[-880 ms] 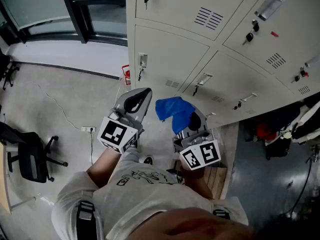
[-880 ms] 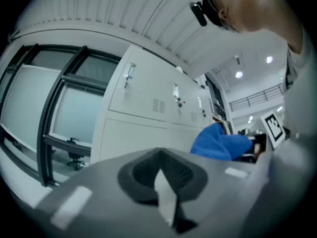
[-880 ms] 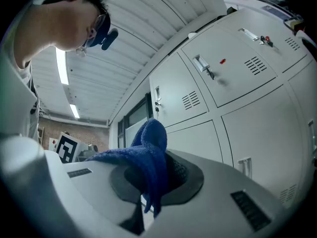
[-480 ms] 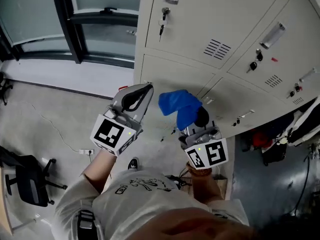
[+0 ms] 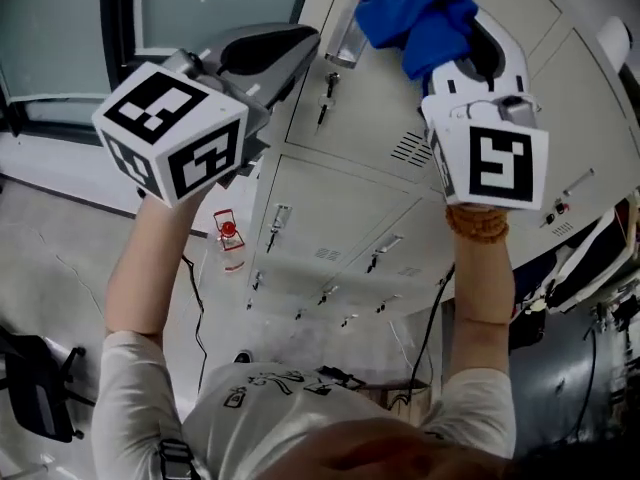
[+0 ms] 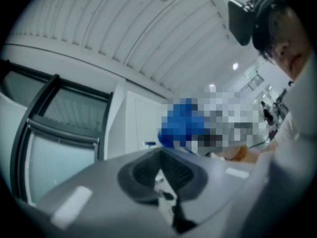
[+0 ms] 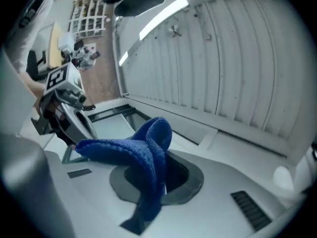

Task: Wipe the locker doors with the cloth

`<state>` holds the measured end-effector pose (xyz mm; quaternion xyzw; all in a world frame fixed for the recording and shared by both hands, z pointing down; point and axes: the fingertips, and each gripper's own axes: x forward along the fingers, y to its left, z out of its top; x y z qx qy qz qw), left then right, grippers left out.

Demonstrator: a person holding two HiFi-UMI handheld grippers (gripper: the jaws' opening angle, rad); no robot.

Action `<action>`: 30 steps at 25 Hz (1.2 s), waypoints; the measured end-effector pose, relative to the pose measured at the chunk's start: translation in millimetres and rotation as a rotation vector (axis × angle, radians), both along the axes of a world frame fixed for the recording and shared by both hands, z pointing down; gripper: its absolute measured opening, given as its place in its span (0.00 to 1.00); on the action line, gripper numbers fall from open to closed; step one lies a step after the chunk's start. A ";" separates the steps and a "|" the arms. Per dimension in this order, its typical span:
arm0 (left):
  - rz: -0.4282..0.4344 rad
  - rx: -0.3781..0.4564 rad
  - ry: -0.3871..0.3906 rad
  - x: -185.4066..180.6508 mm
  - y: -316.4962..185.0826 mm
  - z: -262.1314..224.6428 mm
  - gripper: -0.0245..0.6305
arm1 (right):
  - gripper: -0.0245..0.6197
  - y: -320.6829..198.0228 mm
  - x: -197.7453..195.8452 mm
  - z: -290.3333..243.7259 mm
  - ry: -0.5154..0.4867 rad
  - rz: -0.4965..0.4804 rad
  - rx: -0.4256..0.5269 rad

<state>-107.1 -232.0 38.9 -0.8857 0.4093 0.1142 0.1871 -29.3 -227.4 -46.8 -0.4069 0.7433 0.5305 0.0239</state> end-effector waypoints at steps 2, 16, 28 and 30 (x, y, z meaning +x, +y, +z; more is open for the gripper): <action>0.000 0.009 -0.014 8.7 -3.0 -26.5 0.04 | 0.08 -9.0 -2.7 -38.2 0.041 0.065 0.065; -0.023 -0.003 -0.058 -16.9 -30.1 -47.5 0.04 | 0.08 -63.1 -56.2 -89.2 0.229 0.410 0.324; 0.033 -0.131 -0.036 5.4 -60.5 27.0 0.04 | 0.08 -65.6 -10.0 50.6 0.210 0.419 0.260; 0.014 -0.140 -0.046 6.0 -62.8 39.0 0.04 | 0.08 -66.6 -4.8 73.6 0.197 0.417 0.245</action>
